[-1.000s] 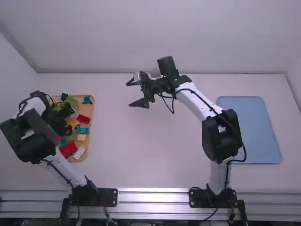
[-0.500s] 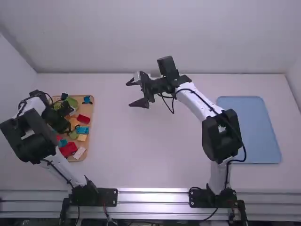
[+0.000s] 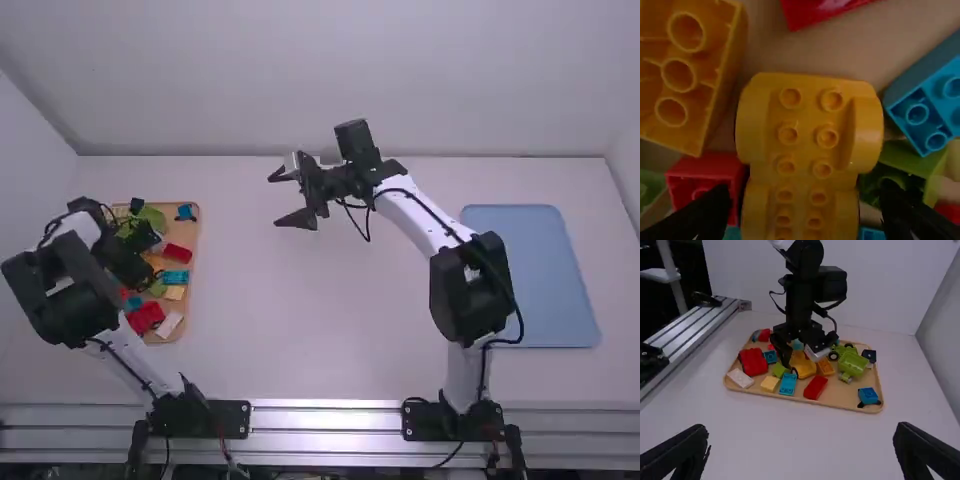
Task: Assemble lego blocks to make yellow taxi
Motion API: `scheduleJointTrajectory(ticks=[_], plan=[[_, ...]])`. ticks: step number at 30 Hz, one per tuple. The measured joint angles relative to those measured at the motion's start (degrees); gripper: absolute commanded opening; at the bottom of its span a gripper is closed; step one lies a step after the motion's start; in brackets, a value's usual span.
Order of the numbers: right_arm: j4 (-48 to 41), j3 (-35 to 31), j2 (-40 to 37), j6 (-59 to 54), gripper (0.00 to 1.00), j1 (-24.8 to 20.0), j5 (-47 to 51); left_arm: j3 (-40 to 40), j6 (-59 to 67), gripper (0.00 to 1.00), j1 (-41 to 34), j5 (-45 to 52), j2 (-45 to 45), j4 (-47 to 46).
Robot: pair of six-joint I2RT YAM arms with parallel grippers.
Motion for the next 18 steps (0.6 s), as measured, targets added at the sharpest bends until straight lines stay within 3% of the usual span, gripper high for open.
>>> scheduleJointTrajectory(ticks=[7,12,16,18], plan=[[-0.04,0.00,0.02,0.09,0.99,0.00,0.00,0.00,-0.04,0.82,0.28,-2.23,0.00,-1.11],[-0.17,0.00,0.00,0.13,0.99,0.00,-0.02,0.00,-0.11,0.76,0.92,-2.29,0.00,-2.16],[-0.20,0.00,0.00,-0.07,0.99,0.00,0.00,0.00,-1.38,0.78,1.14,-2.71,0.00,-2.49],[-0.22,0.00,0.00,0.17,0.99,0.00,0.00,0.00,-1.88,0.87,1.11,-2.95,0.00,-2.40]])
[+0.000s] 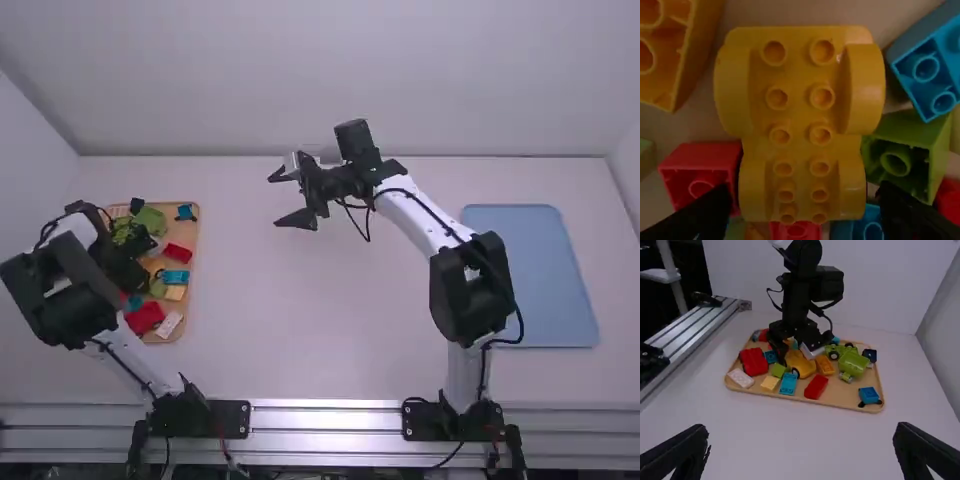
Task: Assemble lego blocks to make yellow taxi
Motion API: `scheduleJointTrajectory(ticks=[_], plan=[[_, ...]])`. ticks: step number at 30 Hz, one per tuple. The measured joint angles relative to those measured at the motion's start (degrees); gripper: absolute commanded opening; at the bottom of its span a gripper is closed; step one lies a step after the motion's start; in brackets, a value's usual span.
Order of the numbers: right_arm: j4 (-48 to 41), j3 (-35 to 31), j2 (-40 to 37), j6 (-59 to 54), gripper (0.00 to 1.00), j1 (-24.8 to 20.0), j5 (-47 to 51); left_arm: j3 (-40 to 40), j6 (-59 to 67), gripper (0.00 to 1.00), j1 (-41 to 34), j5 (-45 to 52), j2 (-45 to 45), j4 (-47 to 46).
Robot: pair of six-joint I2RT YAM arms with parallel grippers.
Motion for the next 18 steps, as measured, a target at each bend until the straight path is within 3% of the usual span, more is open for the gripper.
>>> scheduleJointTrajectory(ticks=[7,18], plan=[[0.02,0.00,0.00,-0.07,0.99,0.00,0.11,0.07,-1.68,0.90,0.00,-0.46,0.00,2.03],[0.04,-0.02,0.00,-0.33,0.99,0.00,0.13,7.96,-5.73,0.91,0.00,-0.68,0.00,-8.81]])
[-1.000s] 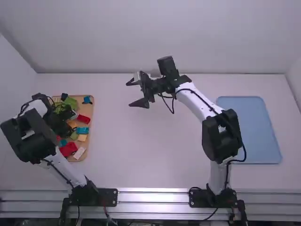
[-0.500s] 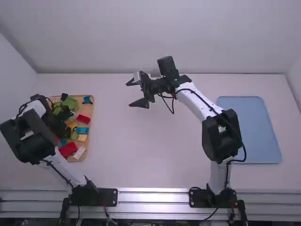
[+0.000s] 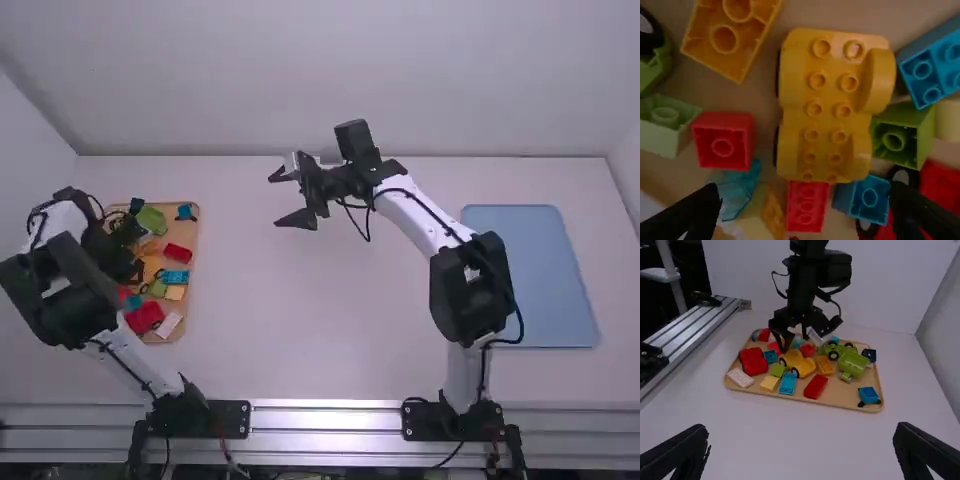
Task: Assemble lego blocks to make yellow taxi
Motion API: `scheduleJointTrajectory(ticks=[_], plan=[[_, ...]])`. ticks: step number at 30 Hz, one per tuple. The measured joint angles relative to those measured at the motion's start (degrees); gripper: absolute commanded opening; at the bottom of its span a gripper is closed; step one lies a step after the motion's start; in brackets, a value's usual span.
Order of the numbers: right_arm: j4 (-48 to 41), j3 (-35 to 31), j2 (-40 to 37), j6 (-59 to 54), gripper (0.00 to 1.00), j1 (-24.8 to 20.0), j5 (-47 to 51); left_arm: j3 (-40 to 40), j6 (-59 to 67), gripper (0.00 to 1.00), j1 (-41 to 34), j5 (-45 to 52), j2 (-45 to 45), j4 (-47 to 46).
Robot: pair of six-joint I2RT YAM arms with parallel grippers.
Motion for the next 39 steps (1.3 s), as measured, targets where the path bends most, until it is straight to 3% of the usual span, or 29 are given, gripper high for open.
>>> scheduleJointTrajectory(ticks=[9,11,14,23,39], plan=[[-0.04,0.02,0.00,0.28,0.99,0.00,0.00,-3.61,-0.20,1.00,0.02,0.07,0.00,4.11],[-0.09,0.00,0.00,0.15,0.99,0.00,0.00,-4.72,-0.11,0.98,0.00,0.04,0.00,4.85],[-0.11,0.02,0.00,0.37,0.99,0.00,-0.02,-5.97,0.02,0.86,0.02,0.15,0.02,5.38],[-0.09,0.02,0.00,0.26,0.99,0.00,-0.02,-6.21,-0.22,0.92,0.00,1.60,0.02,8.24],[-0.15,0.02,0.00,0.31,0.99,0.00,0.00,-7.91,-1.49,0.89,0.00,1.46,2.05,10.82]])
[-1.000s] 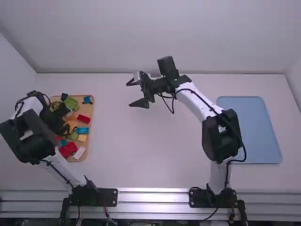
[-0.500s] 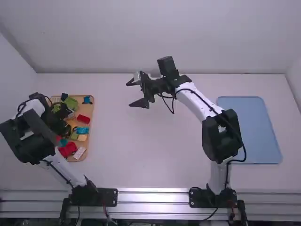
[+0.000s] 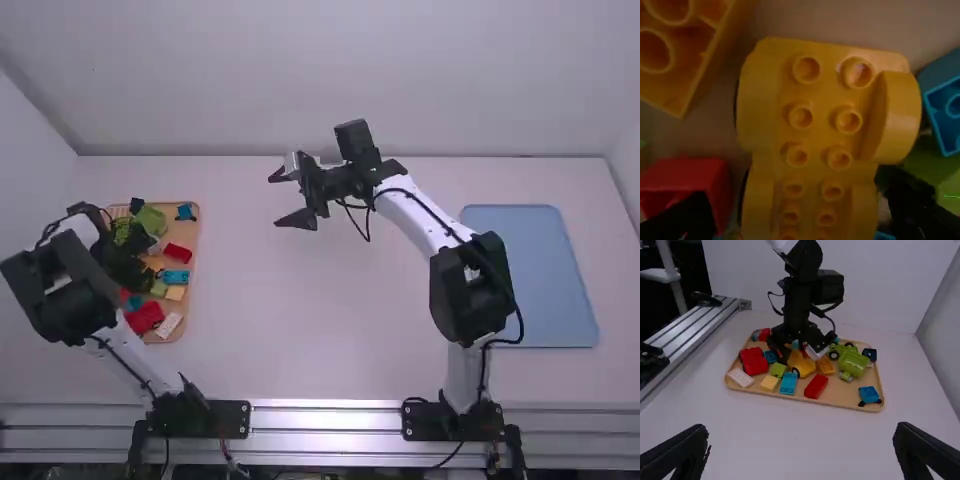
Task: Assemble lego blocks to make yellow taxi
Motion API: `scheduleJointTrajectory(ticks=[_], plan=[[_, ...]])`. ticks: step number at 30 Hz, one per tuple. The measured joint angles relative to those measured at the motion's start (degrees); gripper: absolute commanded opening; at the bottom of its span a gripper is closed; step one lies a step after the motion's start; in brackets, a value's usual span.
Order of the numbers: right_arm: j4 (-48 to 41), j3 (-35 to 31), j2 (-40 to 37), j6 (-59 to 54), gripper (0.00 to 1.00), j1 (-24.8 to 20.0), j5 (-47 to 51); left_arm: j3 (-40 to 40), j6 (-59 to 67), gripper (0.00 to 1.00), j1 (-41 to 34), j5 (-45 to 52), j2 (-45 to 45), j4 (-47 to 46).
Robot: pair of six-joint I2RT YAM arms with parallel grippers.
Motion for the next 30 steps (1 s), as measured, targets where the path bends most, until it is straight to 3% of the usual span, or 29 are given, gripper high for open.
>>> scheduleJointTrajectory(ticks=[9,21,30], plan=[[0.11,0.00,0.00,-0.02,0.99,0.00,-0.02,1.42,-2.16,0.97,0.00,-2.25,0.90,2.40],[0.15,0.00,0.00,-0.26,0.99,0.02,-0.02,16.13,-11.85,0.99,0.00,-2.27,2.34,-10.29],[0.09,0.00,0.00,-0.13,0.99,0.02,0.00,13.33,-5.86,0.96,0.02,-2.03,2.32,-13.44]])
